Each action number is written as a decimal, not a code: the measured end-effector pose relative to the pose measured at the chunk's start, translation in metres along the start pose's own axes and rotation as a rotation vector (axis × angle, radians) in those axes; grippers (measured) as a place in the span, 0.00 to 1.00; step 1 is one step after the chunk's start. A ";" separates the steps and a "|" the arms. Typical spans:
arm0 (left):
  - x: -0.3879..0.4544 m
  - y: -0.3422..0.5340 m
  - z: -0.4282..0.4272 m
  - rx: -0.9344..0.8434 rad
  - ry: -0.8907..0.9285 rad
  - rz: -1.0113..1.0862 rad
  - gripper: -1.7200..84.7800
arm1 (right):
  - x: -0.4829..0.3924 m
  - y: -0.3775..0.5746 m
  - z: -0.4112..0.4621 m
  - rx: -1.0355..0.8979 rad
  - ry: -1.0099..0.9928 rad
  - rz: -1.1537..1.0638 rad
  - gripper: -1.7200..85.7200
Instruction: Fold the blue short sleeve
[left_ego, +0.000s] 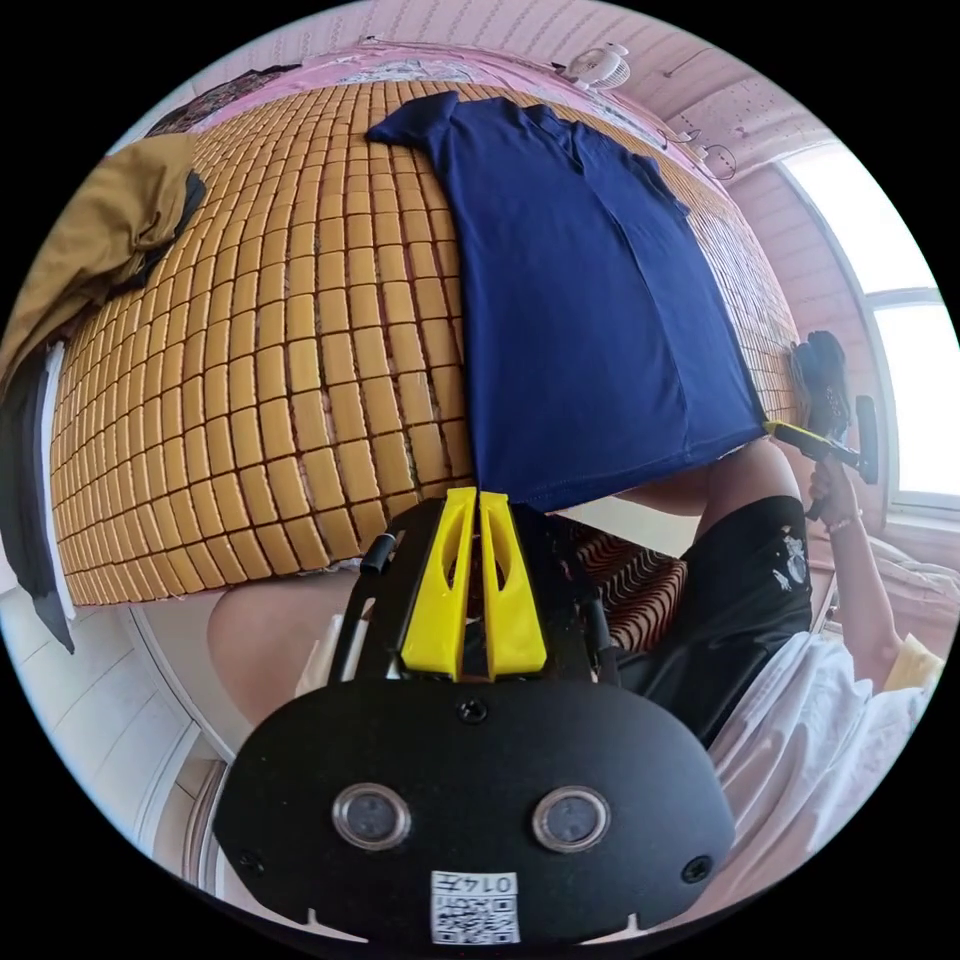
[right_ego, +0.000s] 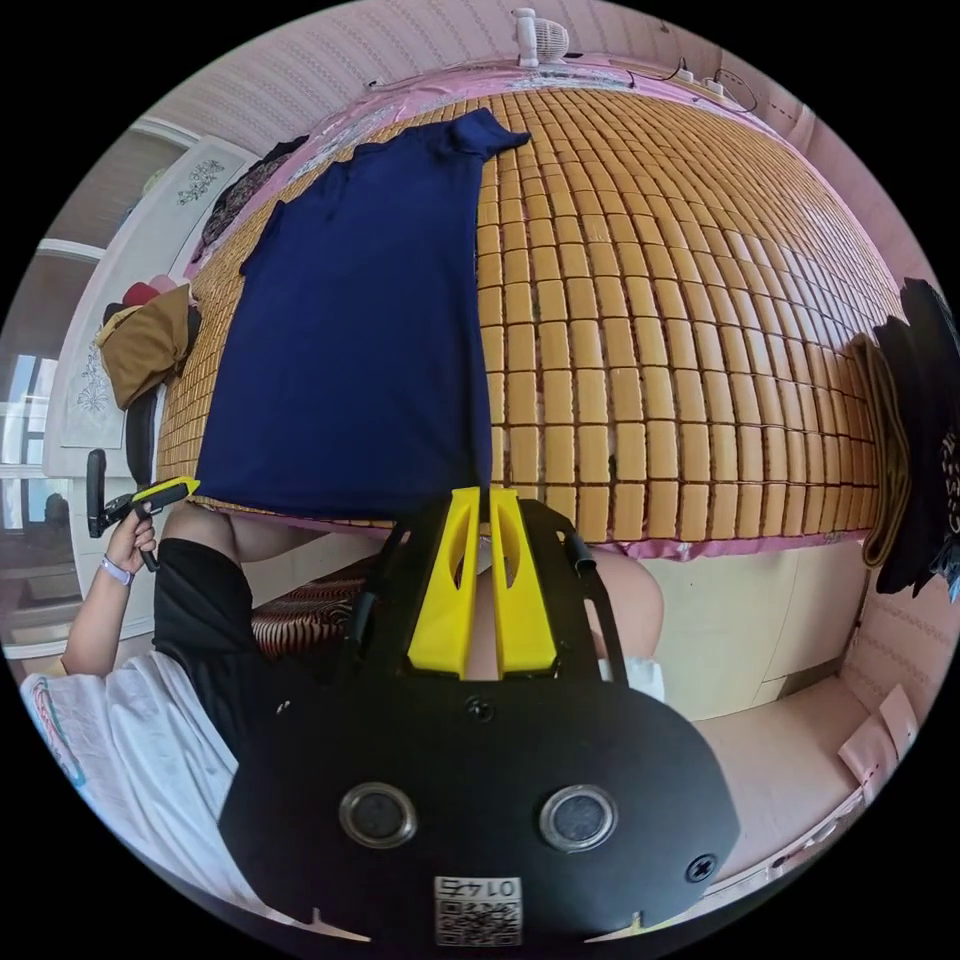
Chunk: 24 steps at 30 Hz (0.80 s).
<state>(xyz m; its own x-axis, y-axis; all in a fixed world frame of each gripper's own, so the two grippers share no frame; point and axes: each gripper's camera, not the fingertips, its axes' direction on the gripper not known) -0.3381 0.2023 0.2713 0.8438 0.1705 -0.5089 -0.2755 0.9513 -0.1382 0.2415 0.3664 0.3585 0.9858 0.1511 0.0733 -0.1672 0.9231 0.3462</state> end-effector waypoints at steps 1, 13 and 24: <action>-0.003 0.005 0.001 -0.003 0.017 -0.003 0.01 | -0.004 0.003 0.002 -0.004 0.007 -0.018 0.03; -0.044 0.041 -0.028 0.140 0.129 -0.066 0.04 | -0.023 0.012 0.016 0.063 -0.046 -0.050 0.03; -0.072 0.046 -0.039 0.230 0.122 -0.077 0.01 | -0.062 -0.006 0.026 0.128 -0.005 -0.087 0.05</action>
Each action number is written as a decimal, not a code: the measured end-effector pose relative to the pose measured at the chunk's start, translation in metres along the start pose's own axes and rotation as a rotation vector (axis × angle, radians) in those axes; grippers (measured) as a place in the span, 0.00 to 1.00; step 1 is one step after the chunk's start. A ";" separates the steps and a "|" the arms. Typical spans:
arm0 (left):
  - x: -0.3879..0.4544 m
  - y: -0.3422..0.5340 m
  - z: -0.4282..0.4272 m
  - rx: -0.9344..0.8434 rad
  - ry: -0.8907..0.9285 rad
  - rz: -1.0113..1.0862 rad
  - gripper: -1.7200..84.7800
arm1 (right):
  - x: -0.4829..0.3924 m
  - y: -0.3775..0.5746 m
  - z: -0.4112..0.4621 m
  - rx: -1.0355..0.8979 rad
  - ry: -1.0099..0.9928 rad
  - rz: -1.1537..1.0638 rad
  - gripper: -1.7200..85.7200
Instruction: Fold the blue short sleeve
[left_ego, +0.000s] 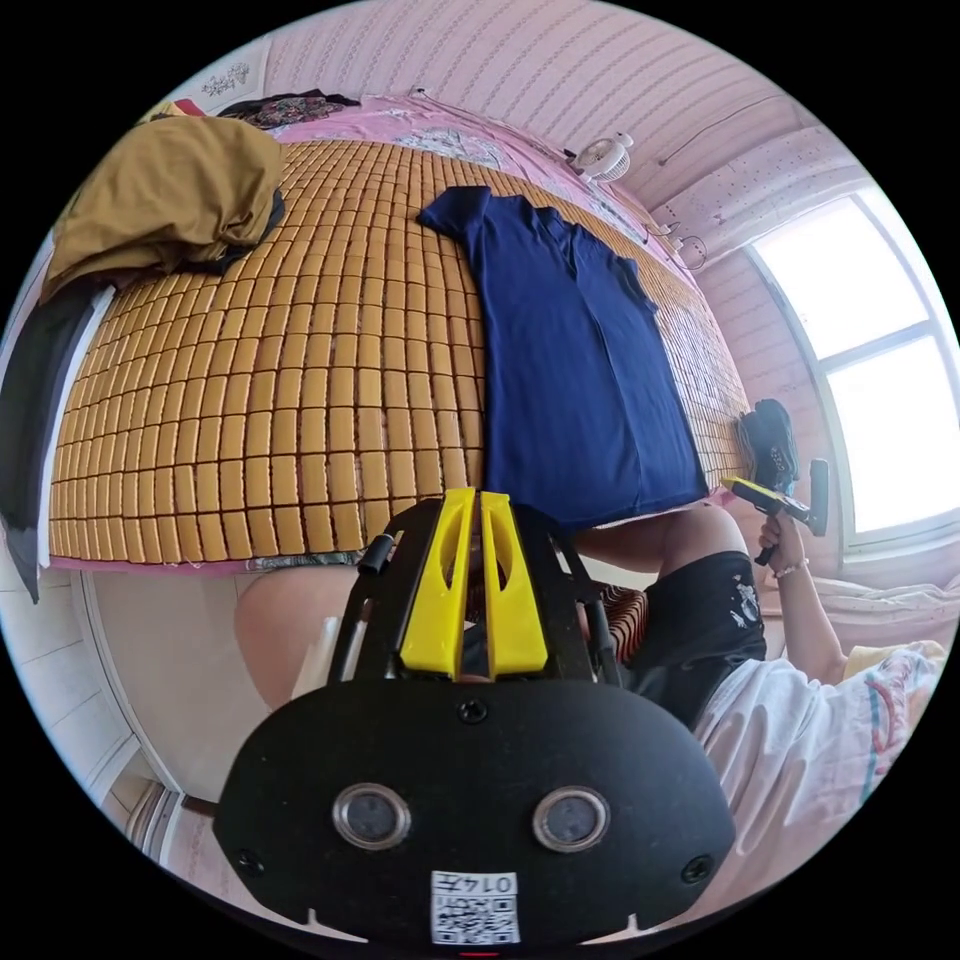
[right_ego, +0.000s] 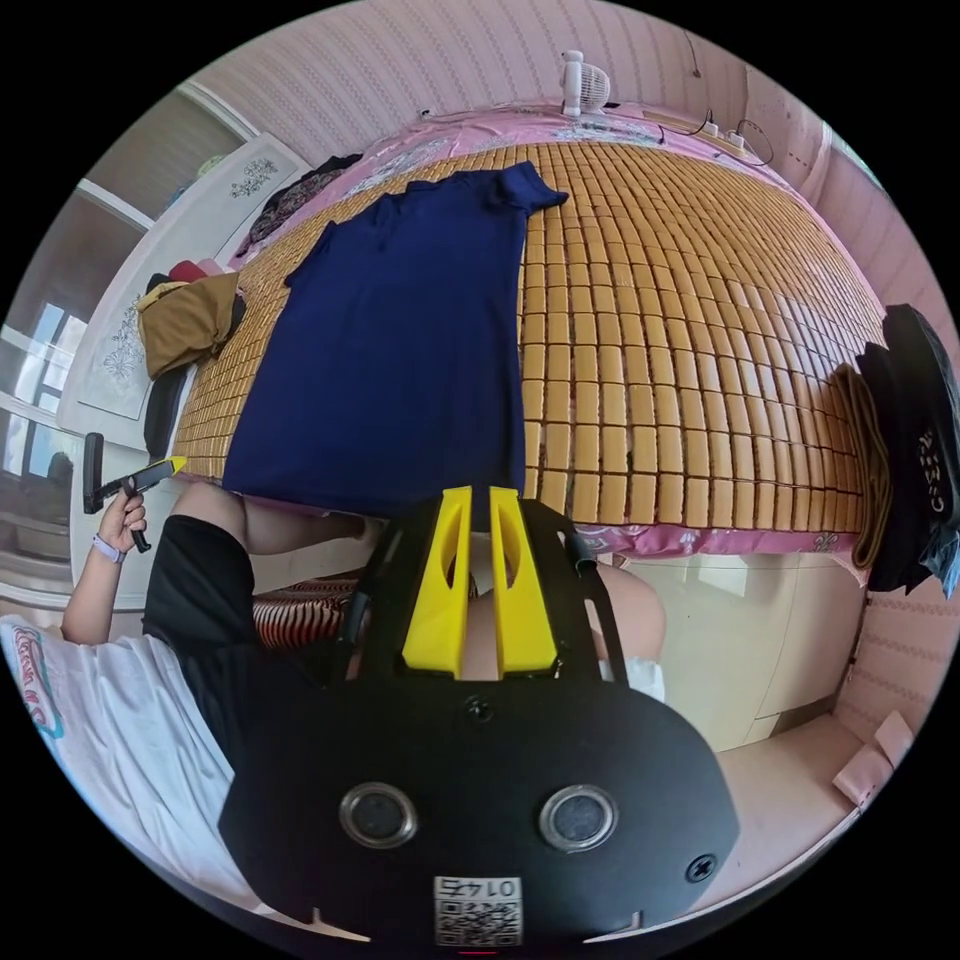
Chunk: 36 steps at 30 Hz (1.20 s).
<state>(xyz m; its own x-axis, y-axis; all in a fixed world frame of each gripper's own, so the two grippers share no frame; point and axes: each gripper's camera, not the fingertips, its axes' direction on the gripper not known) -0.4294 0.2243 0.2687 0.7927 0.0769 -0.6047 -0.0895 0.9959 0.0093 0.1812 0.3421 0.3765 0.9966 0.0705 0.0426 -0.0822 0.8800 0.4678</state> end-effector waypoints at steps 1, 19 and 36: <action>-0.001 -0.006 0.003 0.001 0.009 -0.004 0.01 | -0.007 -0.006 0.002 0.002 0.010 -0.015 0.05; 0.000 -0.157 0.044 0.068 -0.072 0.187 0.01 | -0.148 -0.253 0.123 -0.040 -0.021 -0.432 0.03; -0.078 -0.264 0.032 0.139 0.038 -0.225 0.02 | -0.249 -0.392 0.168 -0.193 -0.194 -0.346 0.02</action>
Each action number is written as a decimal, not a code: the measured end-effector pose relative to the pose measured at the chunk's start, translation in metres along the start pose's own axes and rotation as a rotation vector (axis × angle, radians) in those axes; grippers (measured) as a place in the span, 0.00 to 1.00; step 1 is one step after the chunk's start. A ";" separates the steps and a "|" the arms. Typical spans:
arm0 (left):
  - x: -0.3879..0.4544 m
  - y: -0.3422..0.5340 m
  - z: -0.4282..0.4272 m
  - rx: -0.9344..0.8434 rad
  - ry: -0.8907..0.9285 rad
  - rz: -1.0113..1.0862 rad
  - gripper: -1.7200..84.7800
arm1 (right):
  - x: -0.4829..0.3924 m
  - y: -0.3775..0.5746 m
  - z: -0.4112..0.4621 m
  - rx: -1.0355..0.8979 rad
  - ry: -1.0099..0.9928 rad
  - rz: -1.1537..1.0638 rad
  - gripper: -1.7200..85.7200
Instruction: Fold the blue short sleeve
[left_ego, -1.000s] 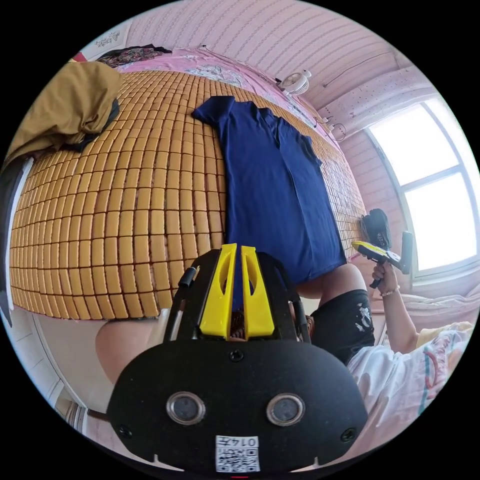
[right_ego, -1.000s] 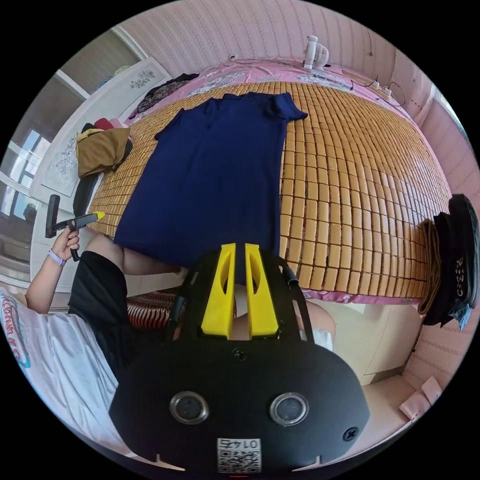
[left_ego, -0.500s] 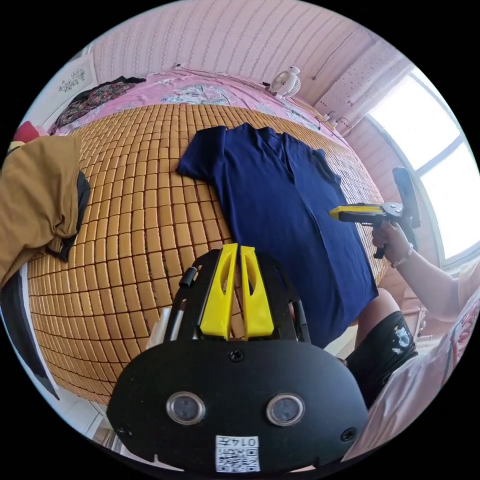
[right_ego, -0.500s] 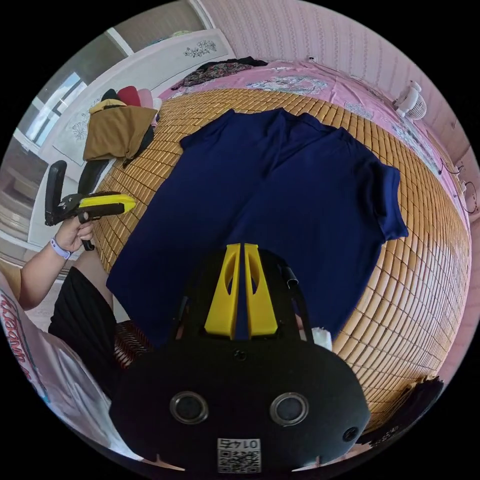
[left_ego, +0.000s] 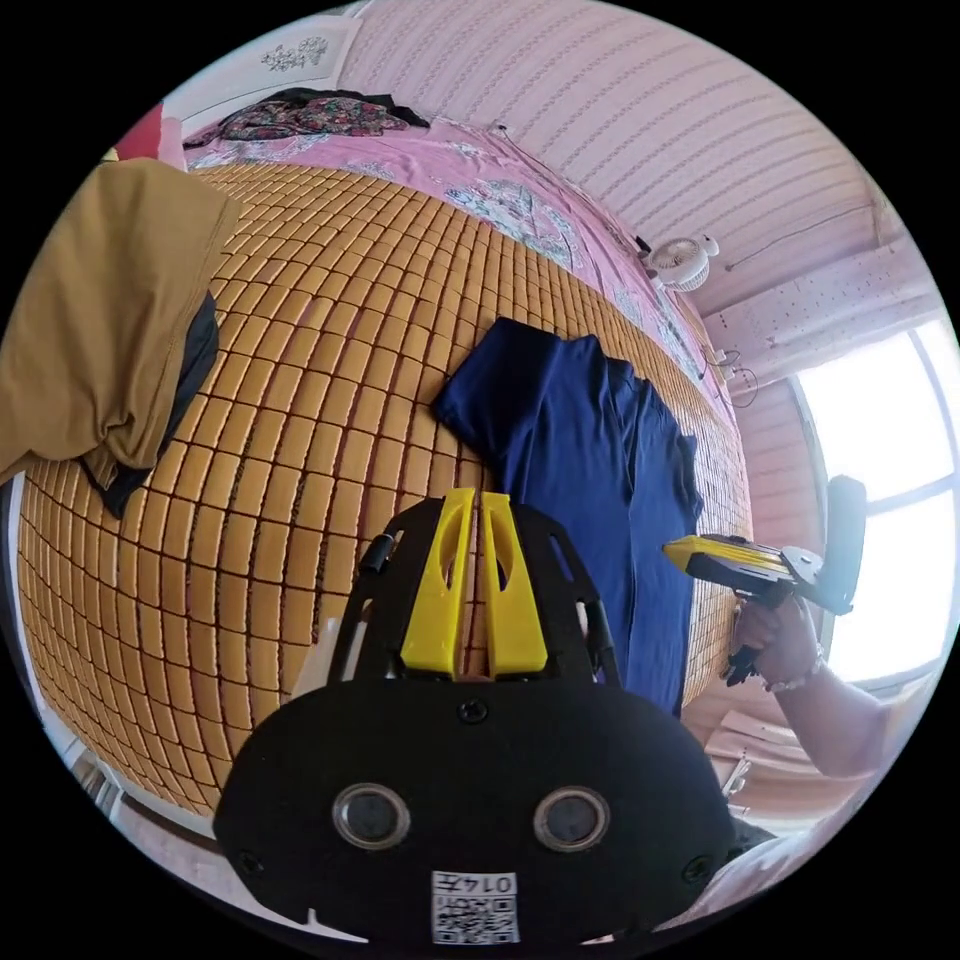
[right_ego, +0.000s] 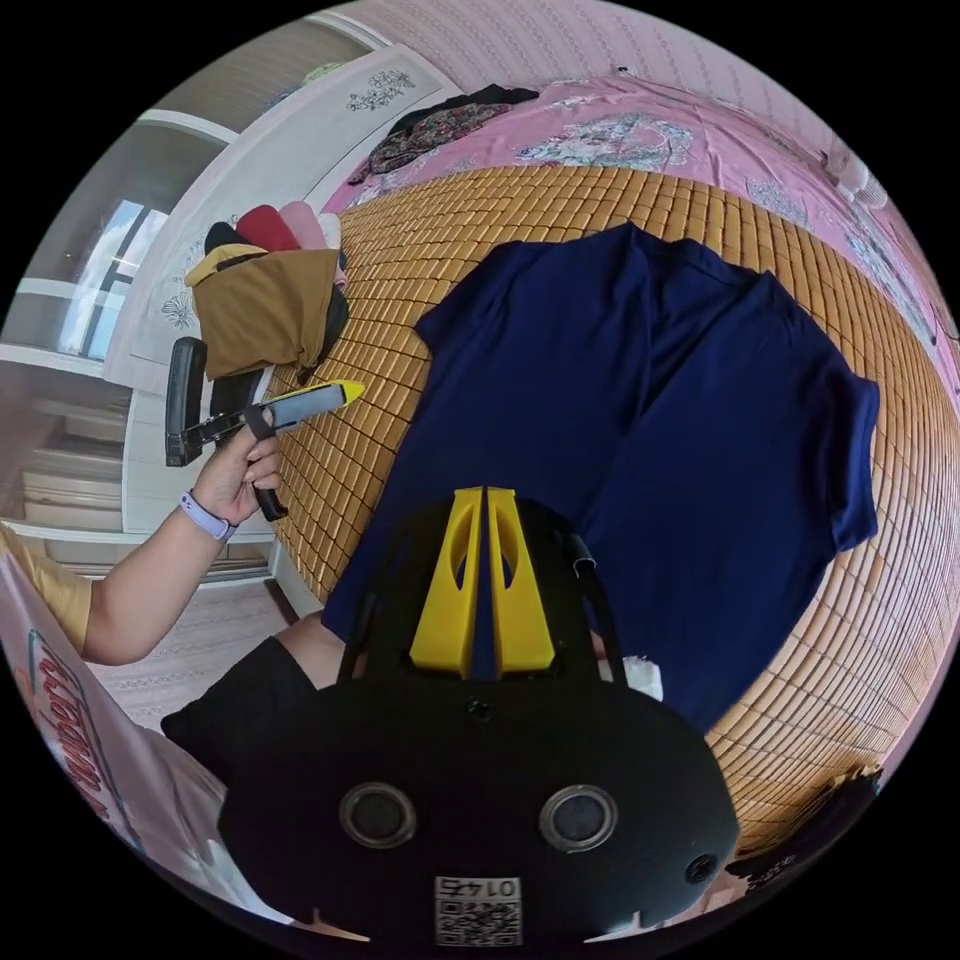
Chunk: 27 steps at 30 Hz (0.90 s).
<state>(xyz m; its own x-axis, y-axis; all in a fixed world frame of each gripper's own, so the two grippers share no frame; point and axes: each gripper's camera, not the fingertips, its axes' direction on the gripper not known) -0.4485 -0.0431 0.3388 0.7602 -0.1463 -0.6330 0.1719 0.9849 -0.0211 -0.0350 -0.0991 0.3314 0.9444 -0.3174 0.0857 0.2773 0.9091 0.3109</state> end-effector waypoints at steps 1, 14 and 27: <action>-0.004 -0.011 0.005 0.016 0.021 -0.030 0.03 | -0.004 -0.020 0.003 0.004 0.004 -0.029 0.02; -0.010 -0.093 0.052 -0.015 -0.086 0.007 0.09 | -0.045 -0.241 0.087 0.024 0.171 -0.133 0.09; -0.001 -0.101 0.069 -0.023 -0.094 0.037 0.01 | -0.043 -0.270 0.125 -0.011 0.288 -0.149 0.02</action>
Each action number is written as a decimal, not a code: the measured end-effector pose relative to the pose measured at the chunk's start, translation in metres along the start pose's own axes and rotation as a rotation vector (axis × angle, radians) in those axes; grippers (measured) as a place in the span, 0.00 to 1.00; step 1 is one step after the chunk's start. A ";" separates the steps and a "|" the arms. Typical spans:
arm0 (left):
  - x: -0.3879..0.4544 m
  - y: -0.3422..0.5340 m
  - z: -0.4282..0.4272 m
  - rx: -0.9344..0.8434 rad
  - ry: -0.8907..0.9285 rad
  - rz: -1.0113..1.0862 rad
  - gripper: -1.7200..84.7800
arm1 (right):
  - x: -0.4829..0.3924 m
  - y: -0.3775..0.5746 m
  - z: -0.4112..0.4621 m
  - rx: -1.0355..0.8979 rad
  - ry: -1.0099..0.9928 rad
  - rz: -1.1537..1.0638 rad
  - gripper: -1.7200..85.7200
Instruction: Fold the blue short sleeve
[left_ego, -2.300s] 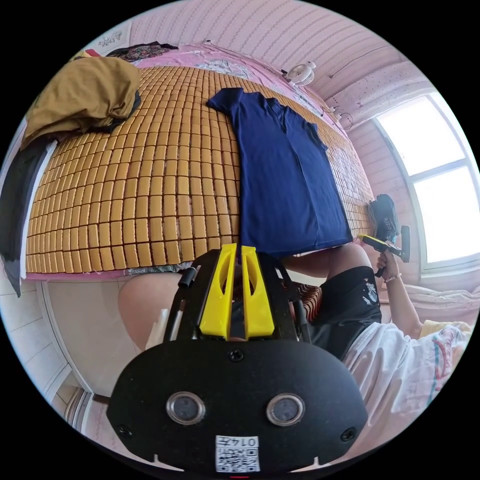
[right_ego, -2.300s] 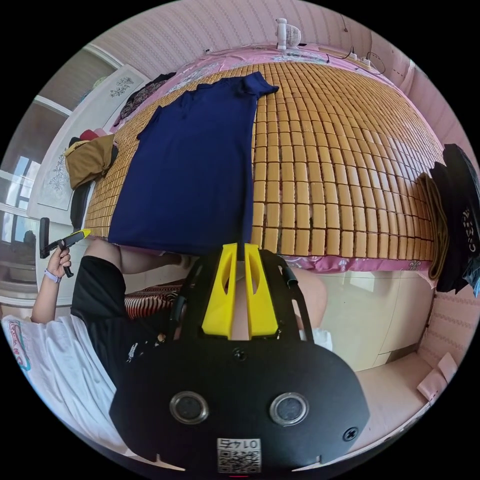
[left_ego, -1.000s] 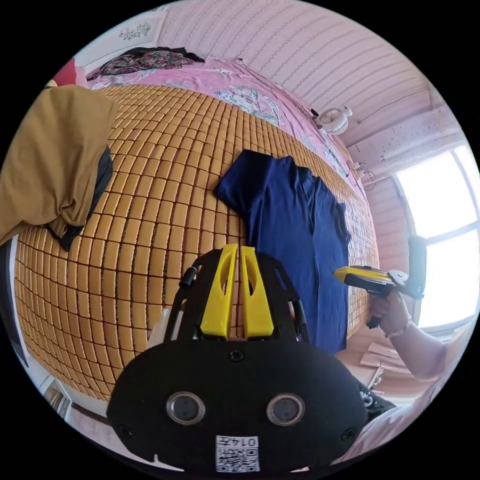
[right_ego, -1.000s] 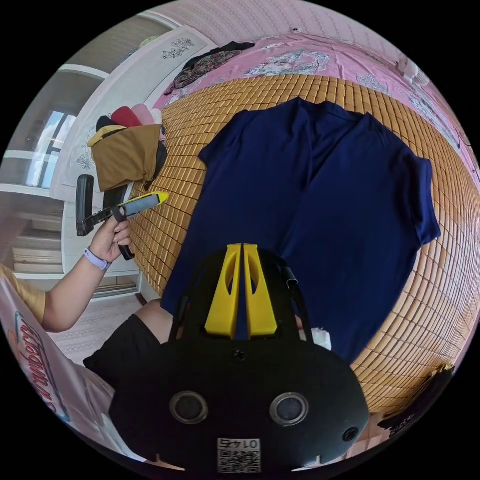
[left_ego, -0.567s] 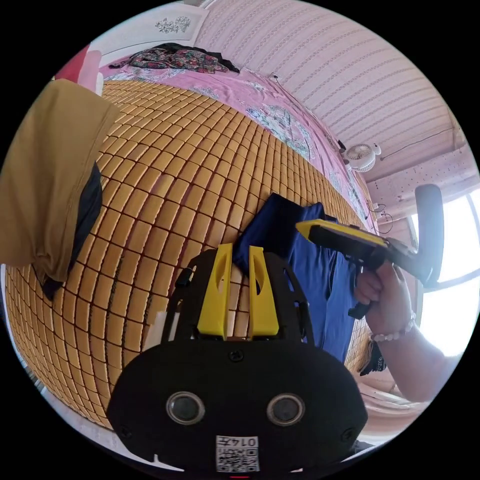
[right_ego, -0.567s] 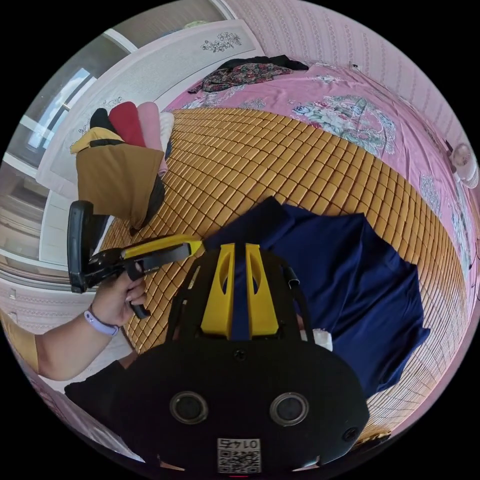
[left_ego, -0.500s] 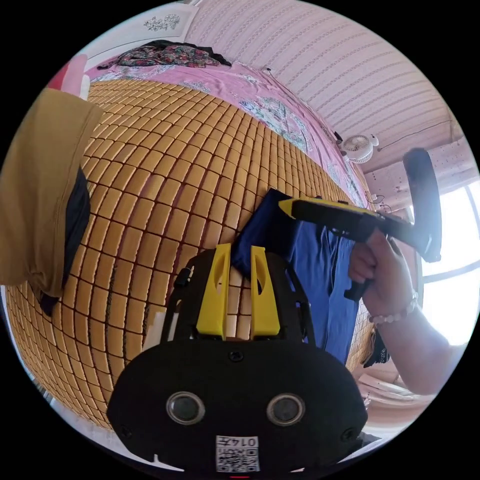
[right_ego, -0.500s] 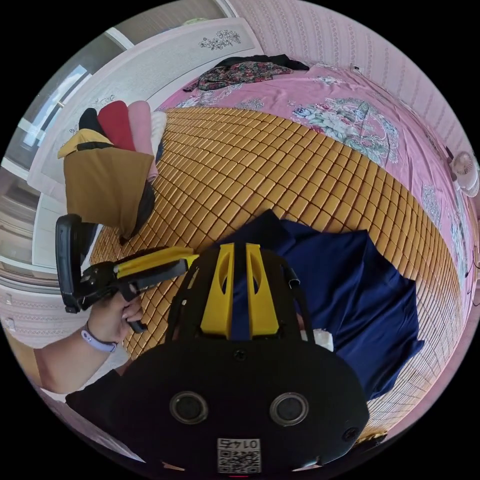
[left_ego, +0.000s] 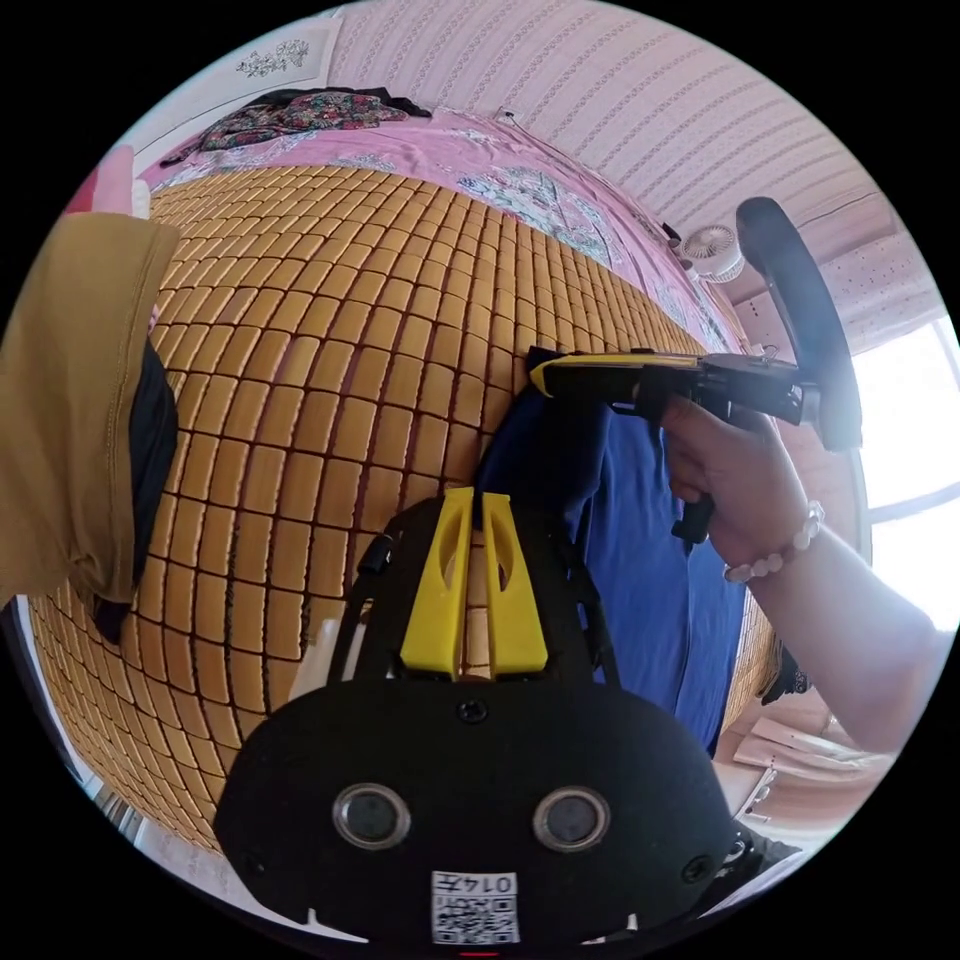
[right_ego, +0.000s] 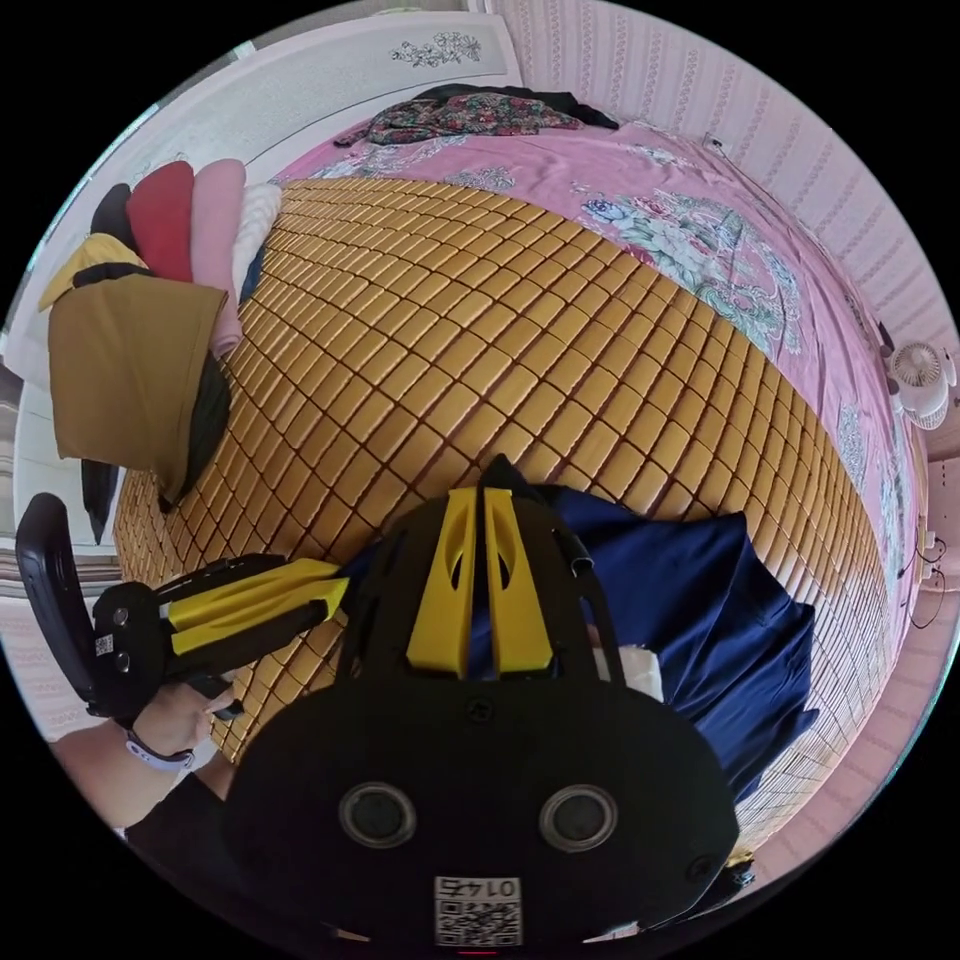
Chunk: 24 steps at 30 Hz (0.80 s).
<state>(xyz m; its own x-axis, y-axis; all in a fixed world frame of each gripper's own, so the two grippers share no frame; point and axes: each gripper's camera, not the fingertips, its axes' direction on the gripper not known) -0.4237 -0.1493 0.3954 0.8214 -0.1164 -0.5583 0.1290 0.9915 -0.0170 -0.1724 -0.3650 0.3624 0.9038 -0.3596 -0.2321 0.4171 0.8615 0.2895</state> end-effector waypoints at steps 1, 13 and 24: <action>0.001 0.001 0.001 0.006 0.011 -0.002 0.01 | 0.002 0.002 0.000 0.003 -0.005 -0.014 0.02; 0.000 0.034 -0.007 0.092 0.075 -0.110 0.05 | 0.017 0.032 -0.048 0.222 -0.324 -0.192 0.03; 0.024 0.013 0.040 0.033 0.051 -0.122 0.07 | 0.016 0.042 -0.017 0.085 -0.215 -0.190 0.03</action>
<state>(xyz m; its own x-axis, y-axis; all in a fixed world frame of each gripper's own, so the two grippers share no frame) -0.3795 -0.1416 0.4150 0.7696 -0.2321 -0.5949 0.2452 0.9676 -0.0603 -0.1418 -0.3283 0.3548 0.8042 -0.5875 -0.0899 0.5795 0.7414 0.3385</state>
